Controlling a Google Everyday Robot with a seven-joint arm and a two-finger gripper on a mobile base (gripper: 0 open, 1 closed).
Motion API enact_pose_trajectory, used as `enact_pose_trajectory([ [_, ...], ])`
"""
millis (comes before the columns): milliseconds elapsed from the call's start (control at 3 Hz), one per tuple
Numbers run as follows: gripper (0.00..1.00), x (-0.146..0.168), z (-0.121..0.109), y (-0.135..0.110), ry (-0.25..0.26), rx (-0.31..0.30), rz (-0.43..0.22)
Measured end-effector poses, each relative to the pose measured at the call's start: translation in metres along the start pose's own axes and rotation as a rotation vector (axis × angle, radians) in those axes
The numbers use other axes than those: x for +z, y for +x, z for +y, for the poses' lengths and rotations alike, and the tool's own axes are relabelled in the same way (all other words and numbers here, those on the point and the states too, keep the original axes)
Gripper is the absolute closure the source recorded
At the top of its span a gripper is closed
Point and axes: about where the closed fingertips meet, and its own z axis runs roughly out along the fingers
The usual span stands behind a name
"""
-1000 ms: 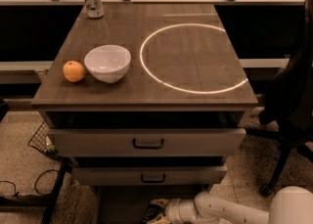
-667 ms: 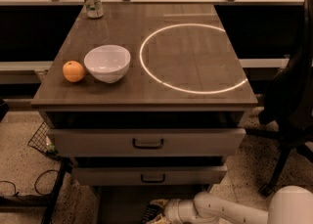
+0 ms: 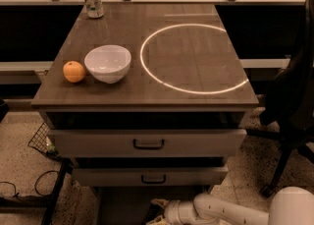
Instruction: Place rxbar chocolate into bottom drawer
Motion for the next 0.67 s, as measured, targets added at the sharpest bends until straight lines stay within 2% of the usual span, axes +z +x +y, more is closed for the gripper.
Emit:
enact_pose_trajectory([
  [333,0.0,0.0011,0.001,-0.0003,-0.002,0.0,-0.001],
  [667,0.0,0.0012,0.0011,-0.0004,-0.002,0.0,-0.001],
])
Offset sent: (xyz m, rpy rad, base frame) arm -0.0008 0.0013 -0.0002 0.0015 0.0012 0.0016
